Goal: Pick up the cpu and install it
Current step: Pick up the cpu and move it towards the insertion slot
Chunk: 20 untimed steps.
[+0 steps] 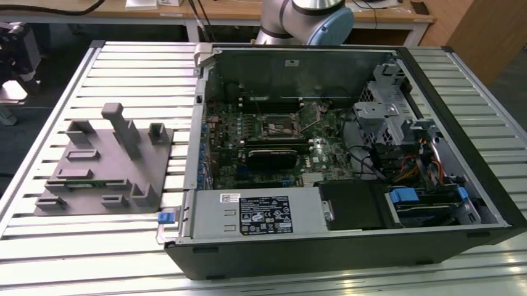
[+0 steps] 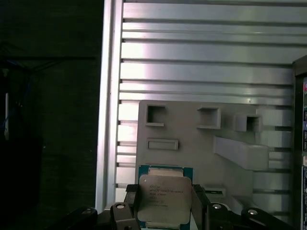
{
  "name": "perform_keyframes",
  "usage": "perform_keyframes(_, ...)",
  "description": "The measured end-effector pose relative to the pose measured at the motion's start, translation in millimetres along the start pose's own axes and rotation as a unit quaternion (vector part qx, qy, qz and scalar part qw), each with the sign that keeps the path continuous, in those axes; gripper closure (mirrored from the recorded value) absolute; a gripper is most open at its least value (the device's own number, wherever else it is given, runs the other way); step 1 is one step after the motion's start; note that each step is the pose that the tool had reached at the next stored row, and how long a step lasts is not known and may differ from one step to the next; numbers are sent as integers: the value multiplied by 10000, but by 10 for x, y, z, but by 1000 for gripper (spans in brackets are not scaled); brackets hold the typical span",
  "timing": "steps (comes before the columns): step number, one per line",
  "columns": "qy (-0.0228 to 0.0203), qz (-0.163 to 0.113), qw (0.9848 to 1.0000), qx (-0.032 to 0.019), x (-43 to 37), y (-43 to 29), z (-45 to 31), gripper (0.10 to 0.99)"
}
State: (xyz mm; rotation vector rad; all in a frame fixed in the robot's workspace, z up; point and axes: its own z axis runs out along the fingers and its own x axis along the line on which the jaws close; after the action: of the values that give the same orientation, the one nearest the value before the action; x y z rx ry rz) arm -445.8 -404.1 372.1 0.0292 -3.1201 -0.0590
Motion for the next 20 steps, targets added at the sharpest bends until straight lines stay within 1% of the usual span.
perform_keyframes(9, 0, 0, 10000, 0, 3, 5, -139, 557)
perform_keyframes(20, 0, 0, 10000, 0, 7, 15, -374, 557)
